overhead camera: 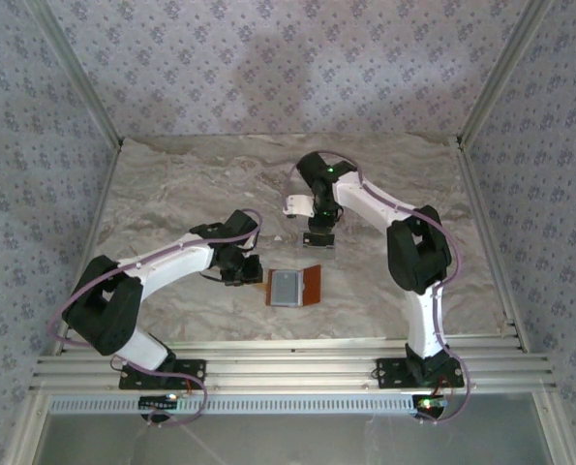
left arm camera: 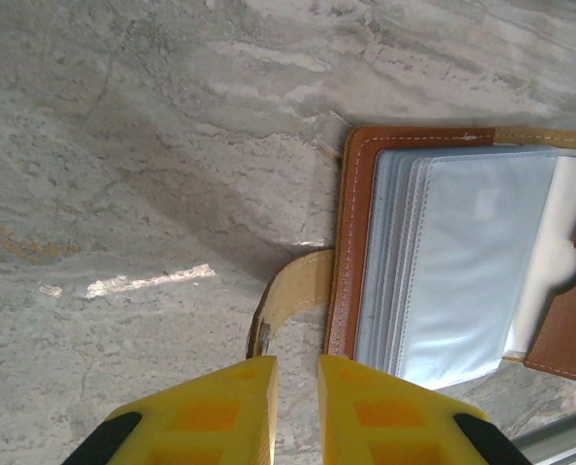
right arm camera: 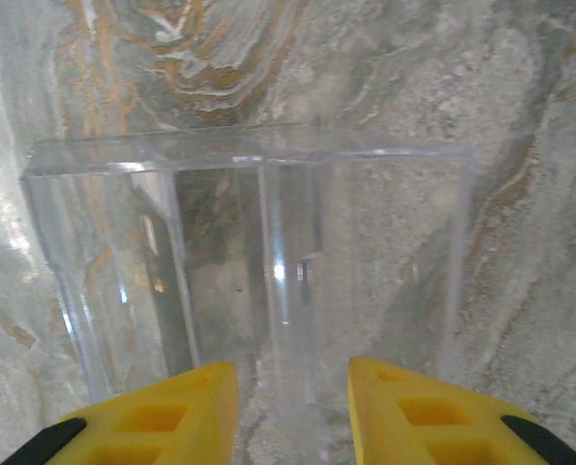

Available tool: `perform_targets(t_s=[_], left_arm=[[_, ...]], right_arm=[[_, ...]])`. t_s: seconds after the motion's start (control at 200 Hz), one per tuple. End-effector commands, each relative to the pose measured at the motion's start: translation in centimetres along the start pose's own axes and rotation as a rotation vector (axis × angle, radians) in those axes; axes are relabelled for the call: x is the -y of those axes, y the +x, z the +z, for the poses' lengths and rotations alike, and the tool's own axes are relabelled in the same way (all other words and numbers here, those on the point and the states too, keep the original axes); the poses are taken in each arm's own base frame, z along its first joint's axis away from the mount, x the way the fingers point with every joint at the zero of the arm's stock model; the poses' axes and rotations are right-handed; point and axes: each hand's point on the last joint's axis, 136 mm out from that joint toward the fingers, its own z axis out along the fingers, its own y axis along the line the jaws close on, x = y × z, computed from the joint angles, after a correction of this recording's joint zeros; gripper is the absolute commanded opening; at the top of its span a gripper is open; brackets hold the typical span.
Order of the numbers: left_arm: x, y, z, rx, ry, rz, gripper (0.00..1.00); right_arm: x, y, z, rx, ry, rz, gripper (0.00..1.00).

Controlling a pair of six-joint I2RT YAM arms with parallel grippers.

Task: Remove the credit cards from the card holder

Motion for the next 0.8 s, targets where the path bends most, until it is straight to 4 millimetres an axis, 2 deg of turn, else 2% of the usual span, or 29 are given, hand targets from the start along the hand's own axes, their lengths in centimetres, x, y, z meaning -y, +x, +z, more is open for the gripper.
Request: perform_targets(t_s=[0.0,0.1,0.42,0.655,0.795], left_arm=[[0.6,-0.1,-0.9,0.010,0.024,0.001,0.20],[0.6,-0.1,-1.0,0.008,0.024,0.001,0.20],[0.4,0.1,-1.0,0.008,0.025,0.002,0.20],[0.5,0.2,-1.0,0.008,0.030,0.002,0.20],[0.6,0.1,-1.2,0.014,0.034,0.002,0.20]], right_arm=[[1.3,0.0,-1.6,0.007,0.070,0.009,0.35],[1.2,0.0,-1.0,0.004,0.070,0.013,0.35],[-1.1,0.3,1.5,-0.020,0.015,0.001,0.35],[-1.4,0.1,1.8,-0.018,0.016,0.014,0.35],[-0.6,-0.3,0.8,-0.005,0.047,0.039,0.36]])
